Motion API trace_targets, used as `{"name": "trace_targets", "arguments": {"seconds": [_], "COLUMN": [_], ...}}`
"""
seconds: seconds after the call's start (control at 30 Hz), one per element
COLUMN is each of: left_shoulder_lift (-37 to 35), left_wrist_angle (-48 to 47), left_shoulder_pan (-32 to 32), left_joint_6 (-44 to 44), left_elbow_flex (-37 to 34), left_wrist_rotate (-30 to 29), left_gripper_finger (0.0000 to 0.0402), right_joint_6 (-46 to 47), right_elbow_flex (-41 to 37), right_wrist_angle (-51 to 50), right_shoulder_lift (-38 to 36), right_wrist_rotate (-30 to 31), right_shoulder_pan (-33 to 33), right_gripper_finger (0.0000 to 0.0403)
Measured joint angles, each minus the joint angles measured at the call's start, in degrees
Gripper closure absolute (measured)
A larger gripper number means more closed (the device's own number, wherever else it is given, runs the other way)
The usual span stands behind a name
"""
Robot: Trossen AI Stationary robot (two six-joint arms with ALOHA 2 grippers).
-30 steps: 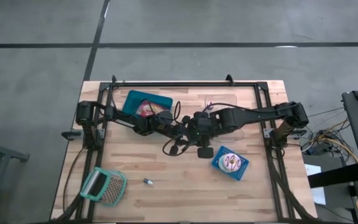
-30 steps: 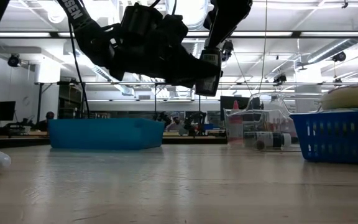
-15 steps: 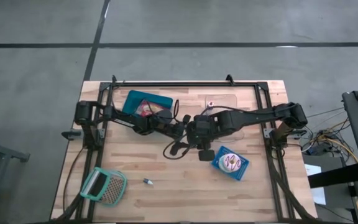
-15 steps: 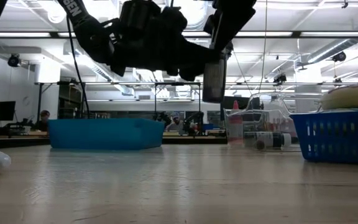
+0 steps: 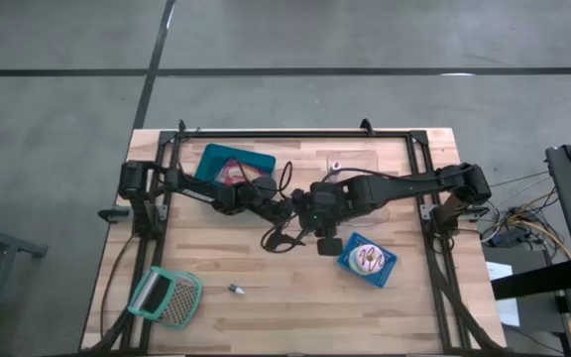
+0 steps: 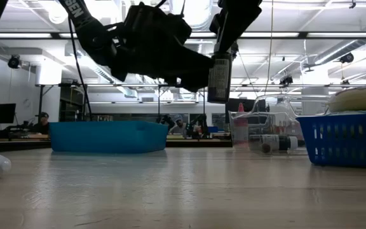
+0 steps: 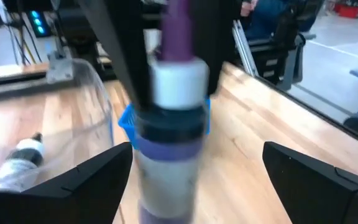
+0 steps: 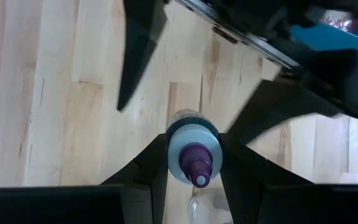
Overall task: Pick & Place Food Item
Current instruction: Put the large purple food coloring bottle into the transparent bin
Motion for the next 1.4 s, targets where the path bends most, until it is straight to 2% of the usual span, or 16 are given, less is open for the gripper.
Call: {"name": "trace_targets", "arguments": {"seconds": [0.4, 0.73, 1.13, 1.4], "left_shoulder_lift": [-4.18, -9.31, -11.04, -11.13], "left_wrist_angle": [-10.70, -10.95, -3.80, -1.99], "left_shoulder_pan": [1.60, 3.08, 4.47, 4.89], "left_joint_6": [2.47, 3.29, 1.29, 0.06], "left_elbow_flex": [-0.13, -5.85, -12.33, -13.28], "left_wrist_rotate": [0.65, 0.38, 0.09, 0.13], "left_gripper_finger": [0.0035, 0.0035, 0.0035, 0.0035], "right_joint_6": [0.86, -0.40, -4.46, -8.87], "right_elbow_flex": [0.00, 0.02, -1.28, -9.79], "right_wrist_angle": [-7.22, -10.57, -13.15, -9.66], "right_shoulder_lift": [-0.36, -3.07, -10.00, -13.52], "right_wrist_rotate": [2.56, 4.28, 5.28, 1.86], "right_shoulder_pan": [-1.32, -6.11, -21.03, -32.43], "right_gripper_finger": [0.0294, 0.0294, 0.0294, 0.0294]}}
